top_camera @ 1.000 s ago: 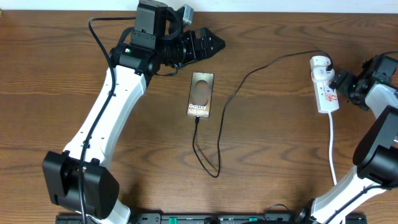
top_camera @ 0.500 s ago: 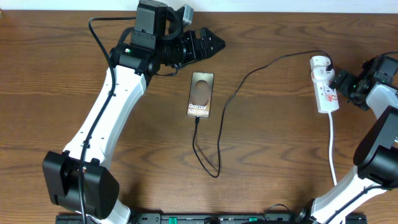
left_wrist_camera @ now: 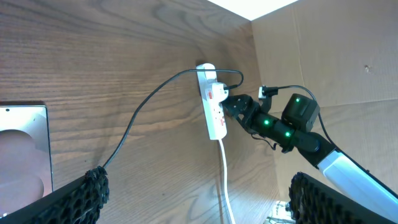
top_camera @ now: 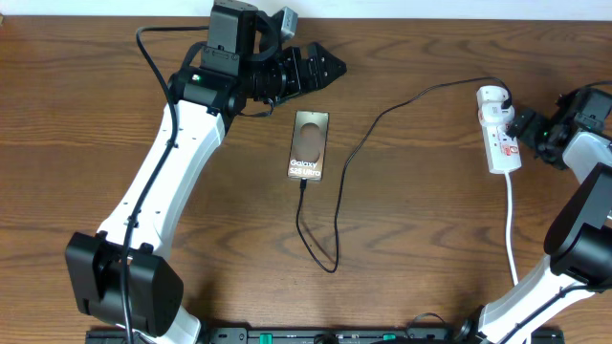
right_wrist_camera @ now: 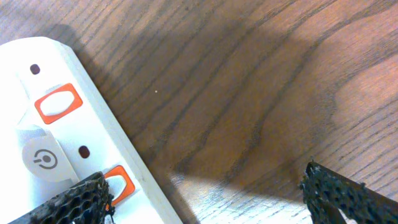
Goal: Plug charger to phone and switch on socket
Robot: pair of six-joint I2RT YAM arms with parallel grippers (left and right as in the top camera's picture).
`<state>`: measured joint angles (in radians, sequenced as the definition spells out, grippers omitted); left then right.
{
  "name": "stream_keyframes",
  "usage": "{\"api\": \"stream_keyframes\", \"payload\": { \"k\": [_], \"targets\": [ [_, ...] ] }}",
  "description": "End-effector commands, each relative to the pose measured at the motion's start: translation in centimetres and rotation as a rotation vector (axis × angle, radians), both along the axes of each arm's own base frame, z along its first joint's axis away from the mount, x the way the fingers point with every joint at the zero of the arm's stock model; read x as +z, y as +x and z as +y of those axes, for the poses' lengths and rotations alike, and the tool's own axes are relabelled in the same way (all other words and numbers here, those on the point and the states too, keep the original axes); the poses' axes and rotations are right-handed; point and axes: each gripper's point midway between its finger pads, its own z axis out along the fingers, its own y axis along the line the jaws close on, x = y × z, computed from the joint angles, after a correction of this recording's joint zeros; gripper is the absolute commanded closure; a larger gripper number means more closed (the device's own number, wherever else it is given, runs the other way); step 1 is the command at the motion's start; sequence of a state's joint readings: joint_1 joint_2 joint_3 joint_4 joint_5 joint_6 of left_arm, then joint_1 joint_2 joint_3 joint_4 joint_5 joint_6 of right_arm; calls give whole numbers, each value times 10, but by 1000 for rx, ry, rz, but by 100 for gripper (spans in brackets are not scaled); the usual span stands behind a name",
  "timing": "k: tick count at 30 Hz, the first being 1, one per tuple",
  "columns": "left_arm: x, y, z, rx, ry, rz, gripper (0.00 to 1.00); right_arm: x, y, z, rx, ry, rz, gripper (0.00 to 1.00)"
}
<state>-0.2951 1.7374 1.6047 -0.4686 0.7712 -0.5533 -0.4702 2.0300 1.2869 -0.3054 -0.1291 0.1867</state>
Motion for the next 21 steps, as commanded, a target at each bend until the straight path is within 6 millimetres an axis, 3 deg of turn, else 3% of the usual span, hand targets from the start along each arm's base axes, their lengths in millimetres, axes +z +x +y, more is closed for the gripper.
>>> {"api": "stream_keyframes", "payload": {
  "k": [1,9,21],
  "targets": [
    [8,2,3,8,0,-21,7,-25,-14,21,43,58,63,2],
    [8,2,3,8,0,-21,7,-24,-12,20,44,54,54,1],
    [8,2,3,8,0,-21,7,-31,-18,34,76,78,100,3]
  ]
}}
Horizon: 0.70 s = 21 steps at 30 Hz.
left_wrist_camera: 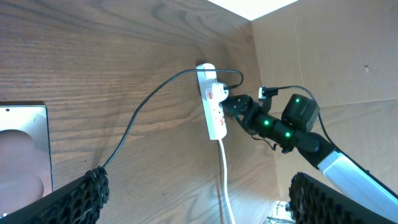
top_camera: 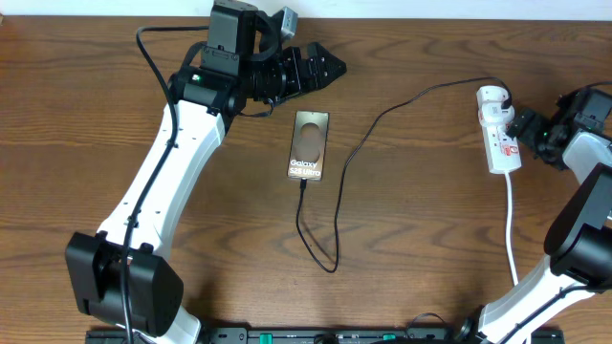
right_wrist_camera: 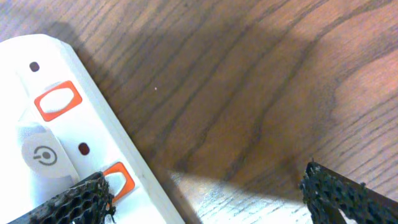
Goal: Plug charger to phone and switch on socket
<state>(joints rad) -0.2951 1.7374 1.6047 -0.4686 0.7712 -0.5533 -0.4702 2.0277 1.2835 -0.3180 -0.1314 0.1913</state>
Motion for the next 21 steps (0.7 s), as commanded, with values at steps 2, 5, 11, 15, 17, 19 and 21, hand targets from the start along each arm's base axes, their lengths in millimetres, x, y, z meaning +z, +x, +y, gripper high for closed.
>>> {"api": "stream_keyframes", "payload": {
  "k": [2,5,11,15,17,19,21],
  "targets": [
    [8,2,3,8,0,-21,7,-32,-17,33,80,73,98,3],
    [8,2,3,8,0,-21,7,-38,-18,34,80,78,108,2],
    [8,2,3,8,0,-21,7,-53,-24,31,63,74,148,5],
    [8,2,3,8,0,-21,7,-46,-16,19,43,45,109,5],
    [8,2,3,8,0,-21,7,-42,-11,16,42,42,92,3],
    [8,2,3,8,0,-21,7,-41,-10,16,43,42,90,3],
    [8,2,3,8,0,-21,7,-41,-11,16,42,41,95,4]
  ]
}}
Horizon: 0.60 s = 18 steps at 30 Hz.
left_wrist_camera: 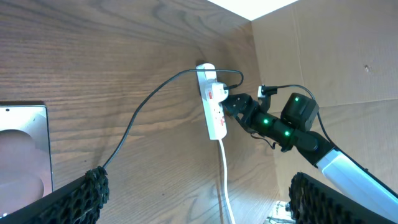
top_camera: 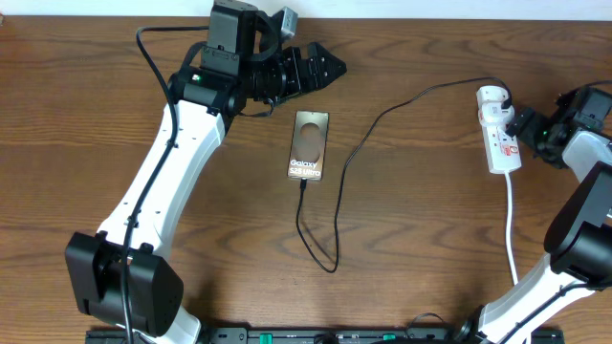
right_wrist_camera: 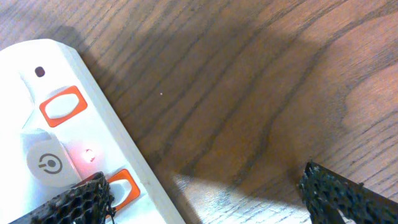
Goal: Plug charger to phone and switch on socket
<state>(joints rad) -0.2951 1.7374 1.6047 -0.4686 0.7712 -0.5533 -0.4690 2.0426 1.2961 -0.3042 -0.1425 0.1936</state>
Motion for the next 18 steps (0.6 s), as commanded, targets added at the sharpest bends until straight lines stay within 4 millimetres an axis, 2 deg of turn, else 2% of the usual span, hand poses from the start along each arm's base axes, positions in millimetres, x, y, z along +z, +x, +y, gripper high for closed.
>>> {"api": "stream_keyframes", "payload": {
  "k": [1,5,8,11,15,18],
  "targets": [
    [8,2,3,8,0,-21,7,-41,-18,15,34,30,114,1],
    [8,2,3,8,0,-21,7,-27,-18,0,-1,-31,111,1],
    [8,2,3,8,0,-21,7,1,-23,-21,-54,-101,102,1],
    [8,2,3,8,0,-21,7,33,-26,-31,-60,-144,62,1],
    [8,2,3,8,0,-21,7,64,-24,-28,-17,-180,14,1],
    [8,2,3,8,0,-21,7,67,-23,-13,85,-166,10,1]
  ]
}}
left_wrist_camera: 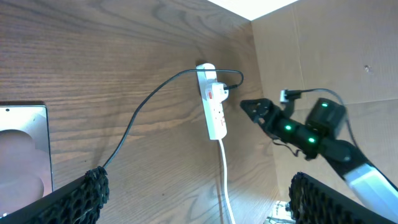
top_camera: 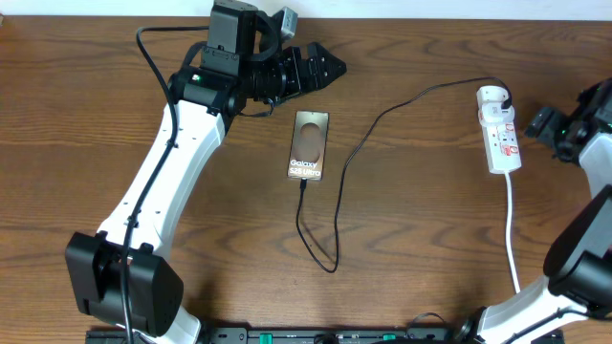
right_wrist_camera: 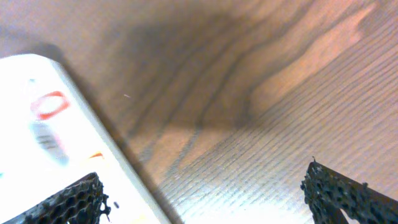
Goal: Plug charger to phone and switch on socket
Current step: 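Lift the right gripper up and away from the power strip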
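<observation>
A gold Galaxy phone (top_camera: 309, 145) lies face down mid-table, with the black charger cable (top_camera: 338, 205) meeting its near edge and looping round to the white power strip (top_camera: 500, 134) at the right. My right gripper (top_camera: 539, 122) is open and hangs a short way right of the strip, not touching it. Its wrist view is blurred, showing the strip (right_wrist_camera: 56, 137) with an orange switch at lower left. My left gripper (top_camera: 327, 67) stands open above the table behind the phone. From there I see the phone's corner (left_wrist_camera: 22, 152), the strip (left_wrist_camera: 213, 102) and the cable (left_wrist_camera: 132, 121).
The strip's white mains cord (top_camera: 510, 220) runs toward the table's front edge. A cardboard wall (left_wrist_camera: 323, 50) stands beyond the right side of the wooden table (top_camera: 430, 239). The left arm reaches over the table's left half.
My right gripper has pulled back to the right, from touching the strip's edge to standing apart from it. The strip has slid left in its wrist view. Left arm, phone and cable are unchanged.
At the two oldest moments my right gripper was against the strip's right side and the small indicator between the orange switches was dark. Then a red light glowed there. Now the gripper is off the strip. The cable sat at the phone's edge throughout.
</observation>
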Robot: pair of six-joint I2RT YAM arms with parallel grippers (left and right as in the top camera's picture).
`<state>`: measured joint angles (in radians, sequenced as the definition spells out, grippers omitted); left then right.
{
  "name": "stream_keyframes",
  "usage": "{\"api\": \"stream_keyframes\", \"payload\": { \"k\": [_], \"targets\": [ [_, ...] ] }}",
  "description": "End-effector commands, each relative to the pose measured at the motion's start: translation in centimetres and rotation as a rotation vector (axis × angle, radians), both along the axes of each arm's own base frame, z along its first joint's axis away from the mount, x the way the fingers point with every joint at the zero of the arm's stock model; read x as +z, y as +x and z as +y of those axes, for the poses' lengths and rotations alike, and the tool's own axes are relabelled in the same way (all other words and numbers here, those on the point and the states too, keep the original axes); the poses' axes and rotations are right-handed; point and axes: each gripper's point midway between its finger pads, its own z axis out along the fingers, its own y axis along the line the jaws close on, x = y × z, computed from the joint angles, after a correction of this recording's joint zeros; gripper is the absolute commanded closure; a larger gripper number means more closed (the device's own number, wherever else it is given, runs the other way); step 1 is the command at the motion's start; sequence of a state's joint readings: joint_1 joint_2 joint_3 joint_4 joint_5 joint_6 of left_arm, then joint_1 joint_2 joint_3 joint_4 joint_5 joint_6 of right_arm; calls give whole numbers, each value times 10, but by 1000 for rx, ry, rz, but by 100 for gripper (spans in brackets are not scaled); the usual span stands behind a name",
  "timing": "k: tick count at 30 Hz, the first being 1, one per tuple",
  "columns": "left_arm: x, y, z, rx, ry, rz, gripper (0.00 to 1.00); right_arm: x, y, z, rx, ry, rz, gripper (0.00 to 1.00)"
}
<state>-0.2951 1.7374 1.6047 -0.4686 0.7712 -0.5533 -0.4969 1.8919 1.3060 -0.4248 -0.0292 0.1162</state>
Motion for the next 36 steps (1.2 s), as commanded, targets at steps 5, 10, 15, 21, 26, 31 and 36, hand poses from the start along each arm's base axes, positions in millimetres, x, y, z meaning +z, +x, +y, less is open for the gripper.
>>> {"api": "stream_keyframes", "payload": {
  "k": [5,10,15,21,26,31,36],
  "targets": [
    [8,2,3,8,0,-21,7,-3,-6,35,176,40,53,1],
    [8,2,3,8,0,-21,7,-12,-21,45,175,87,117,1],
    [8,2,3,8,0,-21,7,-12,-22,45,173,86,121,1],
    [8,2,3,8,0,-21,7,-12,-22,45,173,86,121,1],
    [8,2,3,8,0,-21,7,-12,-22,45,173,86,121,1],
    [8,2,3,8,0,-21,7,-13,-22,45,173,87,124,1],
    [8,2,3,8,0,-21,7,-13,-22,44,172,88,124,1]
  ]
}}
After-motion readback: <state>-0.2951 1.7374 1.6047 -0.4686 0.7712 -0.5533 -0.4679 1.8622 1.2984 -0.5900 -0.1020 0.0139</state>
